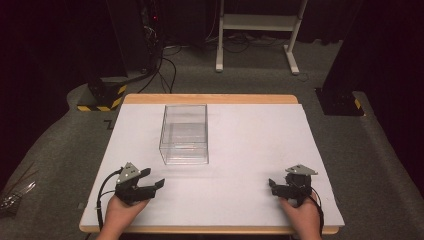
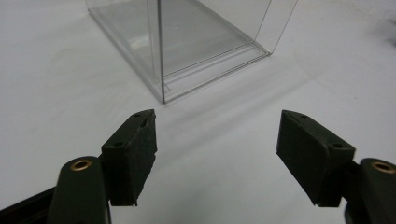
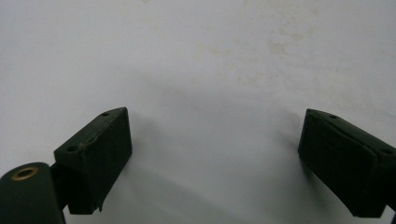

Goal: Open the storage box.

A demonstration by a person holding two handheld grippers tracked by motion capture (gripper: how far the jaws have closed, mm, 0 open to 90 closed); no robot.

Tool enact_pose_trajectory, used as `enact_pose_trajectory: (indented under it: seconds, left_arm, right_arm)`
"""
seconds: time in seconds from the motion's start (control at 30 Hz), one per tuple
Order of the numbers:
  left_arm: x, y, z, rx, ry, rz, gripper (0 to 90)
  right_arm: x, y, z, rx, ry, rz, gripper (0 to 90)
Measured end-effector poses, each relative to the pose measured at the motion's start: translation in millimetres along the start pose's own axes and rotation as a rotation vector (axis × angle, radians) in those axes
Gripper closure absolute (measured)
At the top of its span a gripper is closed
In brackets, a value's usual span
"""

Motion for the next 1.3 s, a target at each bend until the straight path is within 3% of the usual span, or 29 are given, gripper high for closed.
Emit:
enact_pose_trajectory:
  seconds: [0.27,0.43,0.77,0.97,1.3]
  left_arm:
    - [-2.4,-10.8,-11.8,-0.037,-0.025,0.019,29.2]
    - [-9.6,-18.3,-21.9,-0.095,-0.022,0.019,30.9]
    - [-19.4,-21.8,-47.0,-0.087,-0.056,0.064,33.2]
    - [-27.0,-15.9,-54.8,-0.052,-0.069,0.068,33.7]
    - [-37.5,-10.1,-63.5,-0.053,-0.098,0.06,36.6]
  right_arm:
    - [-0.1,0.0,0.0,0.0,-0.002,0.0,9.7]
    - [-0.1,0.0,0.0,0.0,-0.002,0.0,9.7]
    - [-0.1,0.0,0.0,0.0,-0.003,0.0,9.7]
    - [-0.1,0.0,0.0,0.0,-0.003,0.0,9.7]
    - [-0.1,0.0,0.0,0.0,-0.003,0.0,9.7]
Point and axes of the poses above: each handheld gripper's, and its own axes: x roughly backward along the jaws, z roughly out of its underside, y roughly to its left, the point moved 4 cm from there along -x, roughly forward along the jaws, and after that the axes turned 13 degrees about y, right-handed, at the moved point
